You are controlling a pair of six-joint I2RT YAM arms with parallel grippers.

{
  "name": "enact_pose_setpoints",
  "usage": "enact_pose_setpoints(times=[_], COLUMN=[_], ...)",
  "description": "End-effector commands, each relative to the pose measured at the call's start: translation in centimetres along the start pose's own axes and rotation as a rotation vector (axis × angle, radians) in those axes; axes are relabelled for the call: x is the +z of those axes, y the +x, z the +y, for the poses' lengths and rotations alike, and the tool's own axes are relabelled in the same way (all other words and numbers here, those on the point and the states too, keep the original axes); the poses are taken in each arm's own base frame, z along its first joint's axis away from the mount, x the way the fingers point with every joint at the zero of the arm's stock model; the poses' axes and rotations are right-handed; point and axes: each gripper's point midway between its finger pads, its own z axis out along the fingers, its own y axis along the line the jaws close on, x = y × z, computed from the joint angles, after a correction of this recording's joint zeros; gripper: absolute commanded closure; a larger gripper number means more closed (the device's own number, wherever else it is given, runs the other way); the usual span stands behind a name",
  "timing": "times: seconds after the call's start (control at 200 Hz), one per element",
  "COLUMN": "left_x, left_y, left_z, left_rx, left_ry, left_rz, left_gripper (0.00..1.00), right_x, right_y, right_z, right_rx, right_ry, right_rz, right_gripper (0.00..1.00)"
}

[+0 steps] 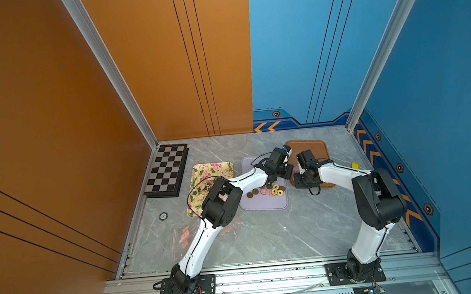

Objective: Pour cookies out of the ziploc bag
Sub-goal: 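Pour the cookies out of the ziploc bag onto the tray.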

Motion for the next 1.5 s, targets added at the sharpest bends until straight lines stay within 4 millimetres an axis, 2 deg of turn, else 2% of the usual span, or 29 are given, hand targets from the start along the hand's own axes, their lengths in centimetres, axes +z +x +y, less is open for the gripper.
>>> enact_pose_setpoints(times=[0.0,0.1,0.21,0.355,0.481,0.626,0.811,1.056,1.076,1.206,1.276,1.361,1.422,1.497], left_x=[-0.5,-0.7,-1.0,-1.5,-2.1,-3.0,-3.9,-4.7,-4.5,-4.0,-3.7,-3.2,-2.7,-2.6], left_y=[0.6,0.5,0.5,0.4,-0.3,-2.0,-5.0,-9.7,-9.2,-10.3,-9.9,-7.1,-4.3,-1.9], left_z=[0.4,0.3,0.3,0.1,-0.5,-1.7,-4.1,-5.8,-5.7,-6.0,-6.1,-6.3,-6.2,-5.9], left_rx=[-0.01,-0.01,-0.012,-0.011,-0.007,0.012,0.054,0.086,0.085,0.093,0.09,0.089,0.099,0.079], left_ry=[-0.024,-0.024,-0.024,-0.02,-0.005,0.028,0.092,0.102,0.096,0.099,0.105,0.114,0.115,0.13], left_rz=[0.021,0.02,0.021,0.021,0.013,-0.015,-0.071,-0.155,-0.13,-0.124,-0.105,-0.033,0.023,0.035], left_gripper=[1.0,1.0,1.0,1.0,1.0,1.0,1.0,1.0,1.0,1.0,1.0,1.0,0.87,0.8], right_x=[-0.9,-1.4,-1.7,-2.5,-4.0,-5.7,-8.0,-8.1,-8.2,-8.9,-8.5,-7.6,-7.3,-7.4], right_y=[0.9,0.9,1.1,1.1,0.2,-1.3,-4.0,-7.3,-7.6,-9.2,-9.6,-9.6,-9.5,-9.6], right_z=[-1.2,-1.6,-2.2,-3.1,-3.8,-4.5,-4.0,-4.6,-4.7,-4.5,-4.3,-3.9,-3.8,-3.6], right_rx=[0.006,0.011,0.02,0.037,0.052,0.064,0.072,0.145,0.148,0.159,0.172,0.183,0.184,0.179], right_ry=[0.055,0.058,0.065,0.073,0.068,0.022,-0.084,-0.225,-0.228,-0.262,-0.288,-0.341,-0.353,-0.359], right_rz=[0.015,0.009,0.018,0.018,-0.009,-0.038,-0.09,-0.098,-0.104,-0.138,-0.128,-0.099,-0.089,-0.091], right_gripper=[0.85,0.86,1.0,1.0,1.0,1.0,1.0,1.0,1.0,1.0,1.0,1.0,1.0,1.0])
